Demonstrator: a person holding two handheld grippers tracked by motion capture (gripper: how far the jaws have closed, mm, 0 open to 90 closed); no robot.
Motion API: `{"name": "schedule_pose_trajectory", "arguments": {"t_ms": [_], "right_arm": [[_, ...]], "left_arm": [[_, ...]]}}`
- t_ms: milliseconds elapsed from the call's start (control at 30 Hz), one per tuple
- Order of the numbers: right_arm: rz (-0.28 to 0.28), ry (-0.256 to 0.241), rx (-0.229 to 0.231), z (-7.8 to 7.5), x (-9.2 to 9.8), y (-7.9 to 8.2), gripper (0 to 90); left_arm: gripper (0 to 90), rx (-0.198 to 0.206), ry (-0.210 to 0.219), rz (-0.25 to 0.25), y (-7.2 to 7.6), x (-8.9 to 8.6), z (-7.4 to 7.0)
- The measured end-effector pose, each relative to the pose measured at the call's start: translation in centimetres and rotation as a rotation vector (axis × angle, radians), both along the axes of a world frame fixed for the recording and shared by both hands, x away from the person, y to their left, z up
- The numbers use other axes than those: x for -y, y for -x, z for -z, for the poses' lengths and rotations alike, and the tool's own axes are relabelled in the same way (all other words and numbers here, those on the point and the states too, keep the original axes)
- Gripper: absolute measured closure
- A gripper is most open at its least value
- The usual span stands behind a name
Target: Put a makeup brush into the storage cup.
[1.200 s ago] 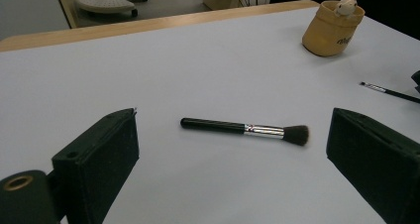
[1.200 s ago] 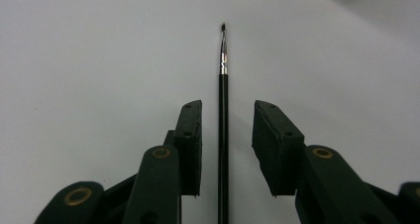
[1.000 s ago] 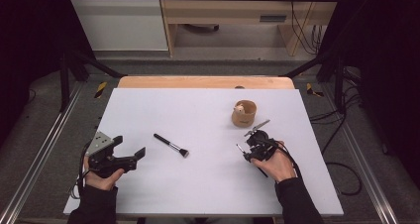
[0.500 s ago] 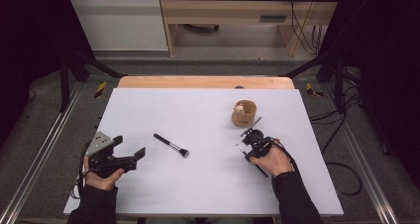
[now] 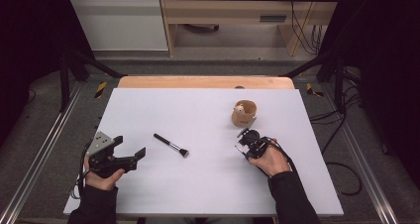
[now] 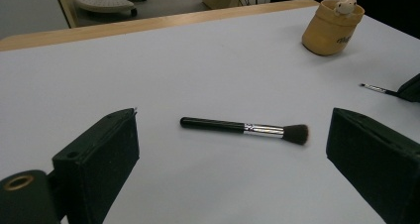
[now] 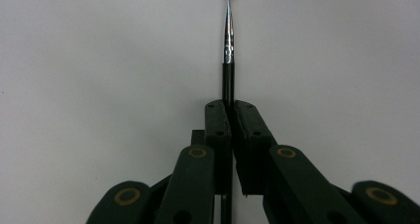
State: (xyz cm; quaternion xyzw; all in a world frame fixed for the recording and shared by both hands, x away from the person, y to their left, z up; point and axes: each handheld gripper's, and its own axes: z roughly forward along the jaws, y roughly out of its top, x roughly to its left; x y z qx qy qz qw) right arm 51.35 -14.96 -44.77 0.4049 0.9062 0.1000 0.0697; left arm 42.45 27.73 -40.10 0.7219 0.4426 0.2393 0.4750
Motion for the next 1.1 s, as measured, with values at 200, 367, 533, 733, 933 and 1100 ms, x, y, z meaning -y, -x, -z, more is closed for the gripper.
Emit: {"name": "schedule_pose_trajectory", "arguments": {"t_ms": [200, 367, 533, 733, 933, 1100], "right_arm": [[0.029, -0.003, 0.005, -0.3, -0.1, 0.3, 85.8], [0.024, -0.049, 0.053, -1.3, 0.4, 0.7, 85.8], [0.046, -0.117, 0.097, -2.7, 1.0, 1.3, 85.8], [0.061, -0.223, 0.152, -4.1, 1.8, 2.0, 85.9], [0.082, -0.328, 0.214, -5.3, 2.5, 2.7, 85.9], [0.092, -0.411, 0.271, -6.1, 3.3, 3.1, 85.9]], "left_arm": [[5.5, -0.002, 0.002, 0.000, 0.0, 0.0, 0.0], [5.5, -0.001, 0.002, -0.001, 0.0, 0.0, 0.0], [5.5, -0.001, 0.000, -0.002, 0.0, 0.0, 0.0], [5.5, -0.001, 0.001, -0.002, 0.0, 0.0, 0.1], [5.5, 0.000, 0.000, -0.002, 0.0, 0.0, 0.1], [5.5, -0.001, 0.002, -0.003, 0.0, 0.0, 0.0]]}}
